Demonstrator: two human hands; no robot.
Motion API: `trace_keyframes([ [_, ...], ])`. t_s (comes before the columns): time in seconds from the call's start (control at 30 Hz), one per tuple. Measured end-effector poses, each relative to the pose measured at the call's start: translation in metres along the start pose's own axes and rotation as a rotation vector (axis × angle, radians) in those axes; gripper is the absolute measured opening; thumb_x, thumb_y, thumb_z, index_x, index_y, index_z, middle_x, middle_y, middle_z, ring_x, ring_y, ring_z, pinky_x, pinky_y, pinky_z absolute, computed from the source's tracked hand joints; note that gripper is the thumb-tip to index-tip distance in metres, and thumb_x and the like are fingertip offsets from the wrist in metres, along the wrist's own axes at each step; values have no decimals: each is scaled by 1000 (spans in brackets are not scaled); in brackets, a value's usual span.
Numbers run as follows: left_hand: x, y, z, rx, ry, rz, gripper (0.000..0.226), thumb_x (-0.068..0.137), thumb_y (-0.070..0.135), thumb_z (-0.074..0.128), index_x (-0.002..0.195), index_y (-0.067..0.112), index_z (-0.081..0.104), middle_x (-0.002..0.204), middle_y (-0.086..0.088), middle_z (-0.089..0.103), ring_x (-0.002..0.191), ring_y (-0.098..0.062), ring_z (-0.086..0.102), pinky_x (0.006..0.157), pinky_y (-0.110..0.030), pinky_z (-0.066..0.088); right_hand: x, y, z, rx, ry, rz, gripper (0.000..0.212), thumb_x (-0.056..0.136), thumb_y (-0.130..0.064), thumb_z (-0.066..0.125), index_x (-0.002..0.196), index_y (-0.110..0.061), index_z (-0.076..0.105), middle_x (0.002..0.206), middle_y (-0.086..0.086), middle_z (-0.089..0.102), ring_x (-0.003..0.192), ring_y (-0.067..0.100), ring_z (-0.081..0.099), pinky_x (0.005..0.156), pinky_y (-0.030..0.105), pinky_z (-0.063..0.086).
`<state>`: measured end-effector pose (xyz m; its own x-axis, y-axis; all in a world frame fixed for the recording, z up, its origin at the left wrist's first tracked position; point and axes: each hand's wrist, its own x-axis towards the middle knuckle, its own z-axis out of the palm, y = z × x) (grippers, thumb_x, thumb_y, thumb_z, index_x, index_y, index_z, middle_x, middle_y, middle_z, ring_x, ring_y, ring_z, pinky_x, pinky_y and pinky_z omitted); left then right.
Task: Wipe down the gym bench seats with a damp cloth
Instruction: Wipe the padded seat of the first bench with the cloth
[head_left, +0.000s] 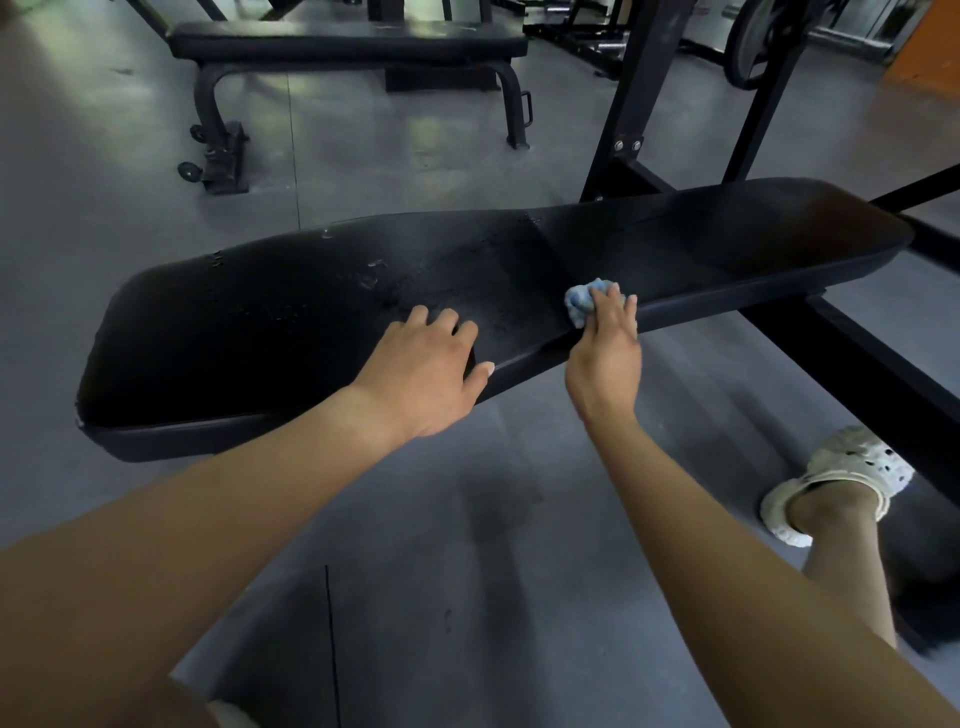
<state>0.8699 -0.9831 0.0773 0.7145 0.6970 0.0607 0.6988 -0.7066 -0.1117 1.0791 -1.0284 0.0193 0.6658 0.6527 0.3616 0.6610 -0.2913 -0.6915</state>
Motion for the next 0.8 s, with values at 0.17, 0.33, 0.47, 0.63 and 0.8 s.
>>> trace_keyframes([
  [0.17, -1, -4, 2, 0, 25, 21, 56, 104, 57, 31, 133, 14, 53, 135, -7, 56, 117, -32, 51, 89, -43, 49, -51, -16, 20, 5, -57, -151, 52, 105, -3, 29, 155, -14, 34, 169, 0, 19, 158, 20, 4, 125, 42, 23],
  [0.33, -1, -10, 4, -8, 3, 44, 60, 104, 59, 32, 138, 13, 51, 142, -8, 52, 125, -31, 50, 95, -44, 50, -73, -19, 8, 15, -174, -399, 52, 104, -6, 31, 155, -9, 37, 166, 5, 29, 158, 22, 10, 127, 44, 18],
  [0.47, -4, -17, 2, -35, -21, 70, 61, 105, 58, 33, 144, 13, 47, 149, -9, 46, 130, -32, 48, 101, -47, 48, -31, -4, 0, -158, -159, -416, 49, 100, -6, 35, 148, -10, 48, 157, 7, 45, 154, 30, 23, 127, 42, 15],
  [0.63, -11, -29, -1, -67, -14, 54, 57, 106, 55, 35, 144, 15, 48, 146, -7, 47, 129, -30, 50, 103, -48, 47, -13, -29, 5, -127, -80, -202, 37, 100, -3, 36, 131, -8, 56, 137, 8, 57, 143, 33, 35, 122, 47, 26],
  [0.8, -14, -38, -4, -55, -51, -43, 57, 105, 56, 35, 142, 14, 48, 143, -10, 48, 126, -31, 51, 101, -47, 47, -50, -56, 18, -143, -198, -434, 46, 97, -5, 40, 140, -2, 55, 148, 15, 53, 147, 34, 36, 126, 44, 19],
])
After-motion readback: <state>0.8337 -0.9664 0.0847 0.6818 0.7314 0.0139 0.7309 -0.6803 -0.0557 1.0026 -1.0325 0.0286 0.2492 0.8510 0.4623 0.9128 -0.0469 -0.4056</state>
